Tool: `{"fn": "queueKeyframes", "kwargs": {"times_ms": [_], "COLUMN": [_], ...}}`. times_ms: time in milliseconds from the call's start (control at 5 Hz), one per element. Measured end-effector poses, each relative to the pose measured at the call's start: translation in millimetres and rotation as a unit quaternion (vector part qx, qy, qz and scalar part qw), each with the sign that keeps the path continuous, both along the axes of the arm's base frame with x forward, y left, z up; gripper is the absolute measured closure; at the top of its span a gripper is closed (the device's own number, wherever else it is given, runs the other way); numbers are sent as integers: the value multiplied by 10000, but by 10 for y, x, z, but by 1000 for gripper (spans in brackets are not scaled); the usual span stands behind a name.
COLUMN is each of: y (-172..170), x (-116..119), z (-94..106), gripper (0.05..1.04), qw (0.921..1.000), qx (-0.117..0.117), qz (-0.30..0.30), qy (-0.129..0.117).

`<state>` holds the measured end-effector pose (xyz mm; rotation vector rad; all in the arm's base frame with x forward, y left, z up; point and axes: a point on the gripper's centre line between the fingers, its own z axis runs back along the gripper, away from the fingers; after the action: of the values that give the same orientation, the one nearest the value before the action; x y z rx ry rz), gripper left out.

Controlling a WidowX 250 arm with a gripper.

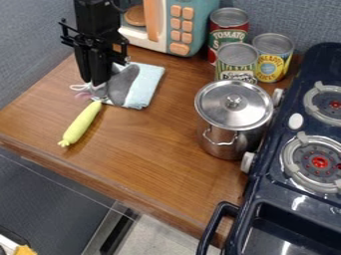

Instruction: Move the grey toy to the top of the yellow spoon

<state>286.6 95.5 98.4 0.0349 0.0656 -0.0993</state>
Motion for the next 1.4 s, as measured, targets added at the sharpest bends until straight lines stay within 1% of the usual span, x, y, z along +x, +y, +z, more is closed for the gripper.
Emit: {"fn": "queueKeyframes", "kwargs": {"times_ms": [200,400,600,800,1000,1200,1400], "y": [42,76,140,191,195,195,218], "x": [45,101,101,100,97,121,145], "z": [-25,-37,-29,-62,-82,-146,-313], "gripper": [931,931,931,931,931,931,931], "qw": [10000,9999,9999,9999,10000,10000,9999], "qx": [69,93,93,47,36,60,71], "qz": [-31,-30,19,65,65,-17,1], "qy": [13,-50,-78,-81,-51,-25,81]}}
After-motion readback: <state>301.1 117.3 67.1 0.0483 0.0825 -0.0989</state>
